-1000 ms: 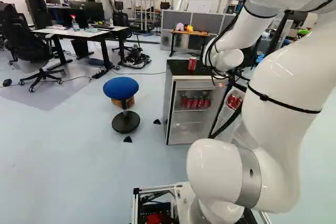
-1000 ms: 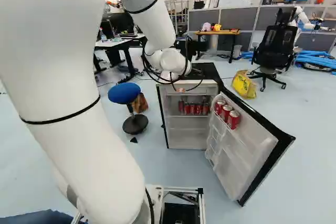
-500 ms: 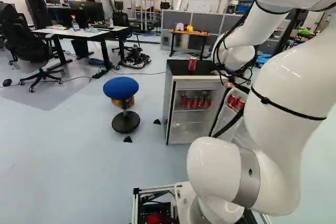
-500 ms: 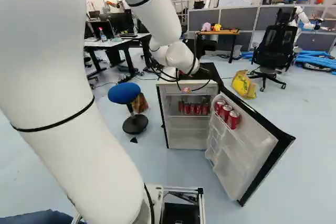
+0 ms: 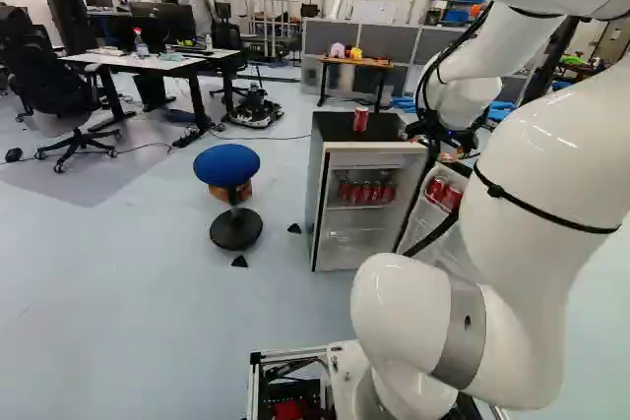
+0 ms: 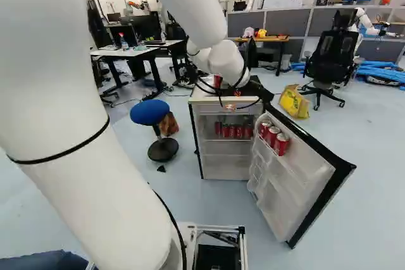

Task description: Grab a drink from the fridge

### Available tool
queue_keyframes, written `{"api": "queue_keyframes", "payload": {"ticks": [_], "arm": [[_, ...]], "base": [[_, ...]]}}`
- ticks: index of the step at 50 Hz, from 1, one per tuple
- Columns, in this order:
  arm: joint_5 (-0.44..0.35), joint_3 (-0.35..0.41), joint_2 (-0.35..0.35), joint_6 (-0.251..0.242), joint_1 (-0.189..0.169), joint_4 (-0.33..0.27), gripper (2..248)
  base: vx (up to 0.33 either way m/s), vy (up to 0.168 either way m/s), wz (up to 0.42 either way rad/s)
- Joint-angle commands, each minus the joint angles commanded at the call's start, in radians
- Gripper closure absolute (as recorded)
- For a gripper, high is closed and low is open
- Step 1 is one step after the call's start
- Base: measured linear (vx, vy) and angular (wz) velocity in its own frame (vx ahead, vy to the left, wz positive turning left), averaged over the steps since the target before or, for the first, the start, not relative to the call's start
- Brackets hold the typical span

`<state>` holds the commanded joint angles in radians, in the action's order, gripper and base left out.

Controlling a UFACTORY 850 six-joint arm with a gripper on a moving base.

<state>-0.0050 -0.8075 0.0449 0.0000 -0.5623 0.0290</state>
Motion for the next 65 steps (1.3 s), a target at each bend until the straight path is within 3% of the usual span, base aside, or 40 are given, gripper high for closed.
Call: {"api": "queue_keyframes", "payload": {"ticks": [35,48,65], "arm": [[0.273,-0.074,-0.016,0.000,-0.109,0.127,3],[0.361,-0.108,0.016,0.000,-0.149,0.156,3],[0.392,-0.165,0.069,0.000,-0.196,0.169,3]], "base": [[0.000,0.000,0.000],[0.000,0.000,0.000],[0.000,0.000,0.000]]}}
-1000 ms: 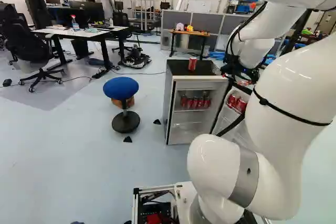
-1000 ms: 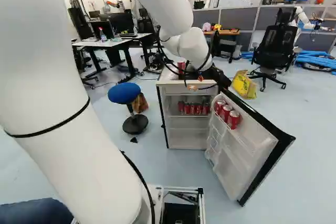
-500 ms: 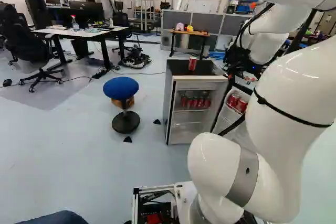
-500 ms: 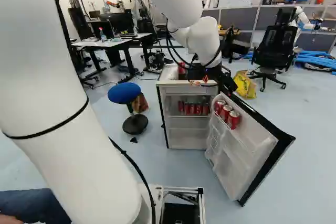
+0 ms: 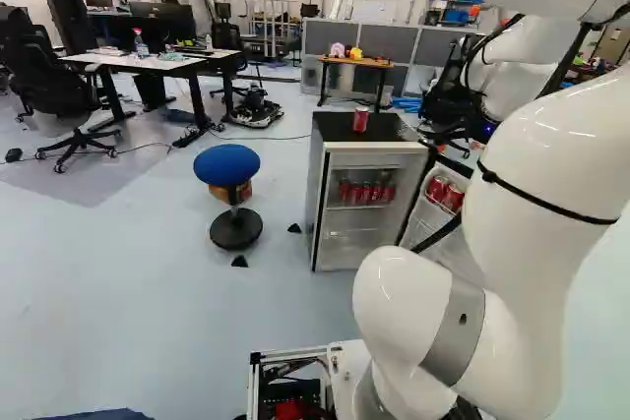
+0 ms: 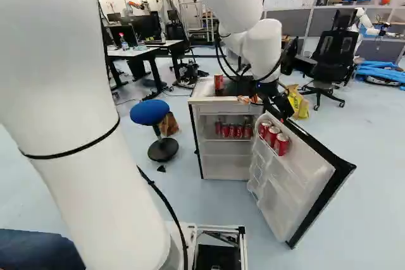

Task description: Grab a drink from the fridge

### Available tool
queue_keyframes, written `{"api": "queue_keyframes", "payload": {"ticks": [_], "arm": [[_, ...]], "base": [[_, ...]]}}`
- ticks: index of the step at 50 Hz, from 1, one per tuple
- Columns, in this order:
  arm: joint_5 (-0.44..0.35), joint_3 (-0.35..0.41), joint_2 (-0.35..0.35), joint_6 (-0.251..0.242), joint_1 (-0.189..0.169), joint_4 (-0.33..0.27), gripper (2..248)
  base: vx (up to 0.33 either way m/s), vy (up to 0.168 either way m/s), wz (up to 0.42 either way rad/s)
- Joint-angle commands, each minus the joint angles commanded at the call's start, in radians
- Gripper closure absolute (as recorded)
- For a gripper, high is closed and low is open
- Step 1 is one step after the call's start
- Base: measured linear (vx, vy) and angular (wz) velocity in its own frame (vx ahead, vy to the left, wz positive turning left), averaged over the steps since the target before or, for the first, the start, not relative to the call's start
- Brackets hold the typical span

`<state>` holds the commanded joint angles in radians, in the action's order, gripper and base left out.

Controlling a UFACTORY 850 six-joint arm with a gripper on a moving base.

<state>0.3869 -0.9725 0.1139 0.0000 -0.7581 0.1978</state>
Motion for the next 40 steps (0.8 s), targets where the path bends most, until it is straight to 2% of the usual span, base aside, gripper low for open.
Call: {"api": "queue_keyframes", "payload": {"ticks": [40], "arm": [[0.023,-0.156,0.137,0.000,-0.089,0.000,3]], "base": [[0.000,0.000,0.000]]}}
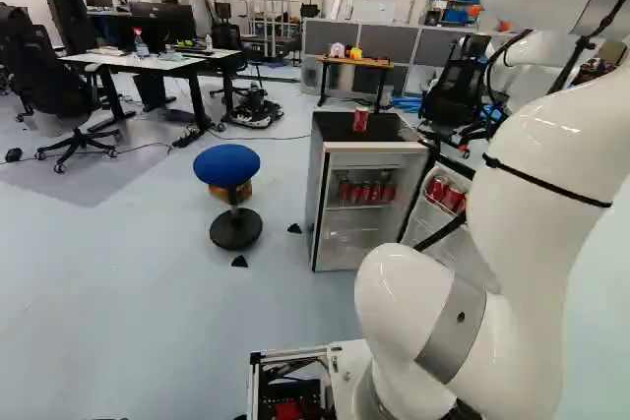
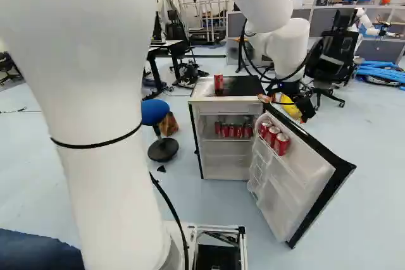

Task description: Grab a drink from the fridge

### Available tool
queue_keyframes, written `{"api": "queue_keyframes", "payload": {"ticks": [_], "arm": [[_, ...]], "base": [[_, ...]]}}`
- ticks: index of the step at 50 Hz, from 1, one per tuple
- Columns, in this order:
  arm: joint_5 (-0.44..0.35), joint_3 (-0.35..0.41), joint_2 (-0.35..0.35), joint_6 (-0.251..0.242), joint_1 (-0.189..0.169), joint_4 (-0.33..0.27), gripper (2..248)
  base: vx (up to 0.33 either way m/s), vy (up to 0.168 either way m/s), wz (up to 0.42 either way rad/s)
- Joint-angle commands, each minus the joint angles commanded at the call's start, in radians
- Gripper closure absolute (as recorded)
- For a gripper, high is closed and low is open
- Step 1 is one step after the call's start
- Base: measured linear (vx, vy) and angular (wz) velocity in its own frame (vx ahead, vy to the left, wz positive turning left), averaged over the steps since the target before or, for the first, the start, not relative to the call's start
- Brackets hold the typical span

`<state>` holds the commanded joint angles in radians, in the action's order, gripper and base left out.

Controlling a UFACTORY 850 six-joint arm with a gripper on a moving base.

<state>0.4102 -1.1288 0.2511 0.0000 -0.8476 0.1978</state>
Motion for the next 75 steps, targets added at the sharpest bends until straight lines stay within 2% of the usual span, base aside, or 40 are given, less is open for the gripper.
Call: {"api": "queue_keyframes", "payload": {"ticks": [41,75], "arm": [[0.096,-0.226,0.182,0.000,-0.044,0.000,3],[0.217,-0.463,0.418,0.000,-0.056,0.000,3]], "base": [[0.000,0.000,0.000],[0.000,0.000,0.000]]}}
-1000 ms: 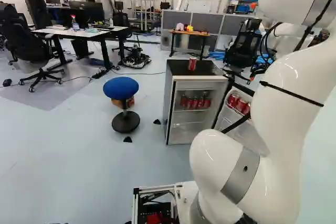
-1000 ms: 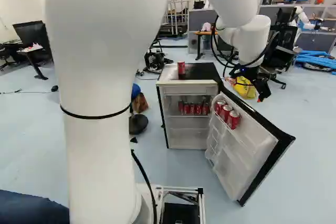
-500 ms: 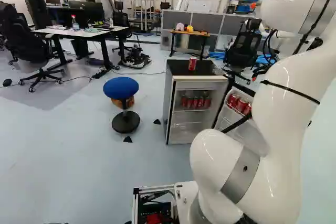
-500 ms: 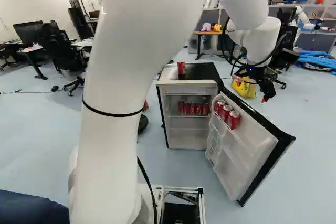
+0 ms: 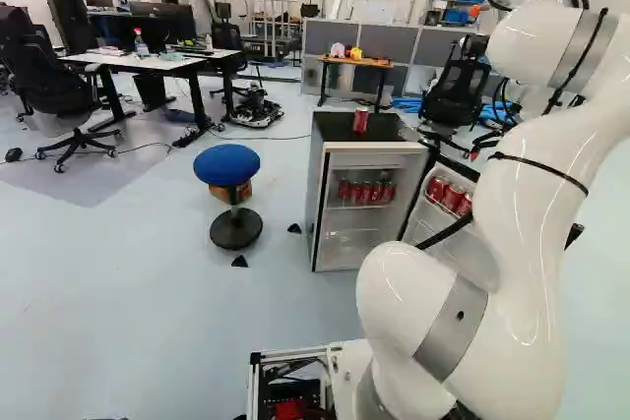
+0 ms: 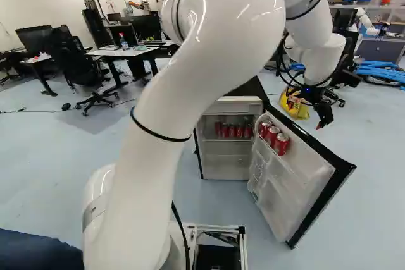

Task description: Grab a drink from the fridge

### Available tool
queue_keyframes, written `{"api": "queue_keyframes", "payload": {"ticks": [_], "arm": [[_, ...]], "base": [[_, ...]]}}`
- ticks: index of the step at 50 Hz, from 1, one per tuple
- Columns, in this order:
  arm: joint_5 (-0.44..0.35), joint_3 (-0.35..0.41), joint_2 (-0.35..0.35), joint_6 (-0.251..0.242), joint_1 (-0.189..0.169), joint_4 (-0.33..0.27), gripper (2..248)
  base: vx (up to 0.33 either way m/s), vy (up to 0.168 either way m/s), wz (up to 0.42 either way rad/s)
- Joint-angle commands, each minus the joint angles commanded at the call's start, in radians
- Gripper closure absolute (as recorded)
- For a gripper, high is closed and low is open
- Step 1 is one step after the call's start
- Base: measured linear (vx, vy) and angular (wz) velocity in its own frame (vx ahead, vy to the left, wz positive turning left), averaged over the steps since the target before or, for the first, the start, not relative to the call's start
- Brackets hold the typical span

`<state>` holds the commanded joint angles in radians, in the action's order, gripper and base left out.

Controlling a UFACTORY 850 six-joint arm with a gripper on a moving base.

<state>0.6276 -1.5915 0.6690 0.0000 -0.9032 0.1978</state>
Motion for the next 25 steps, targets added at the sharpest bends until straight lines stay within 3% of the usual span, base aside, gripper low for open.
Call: {"api": "queue_keyframes", "payload": {"ticks": [15,25], "arm": [[0.054,-0.094,0.093,0.000,-0.010,0.000,3],[0.090,-0.097,0.099,0.000,-0.011,0.000,3]], "base": [[0.000,0.000,0.000],[0.000,0.000,0.000]]}}
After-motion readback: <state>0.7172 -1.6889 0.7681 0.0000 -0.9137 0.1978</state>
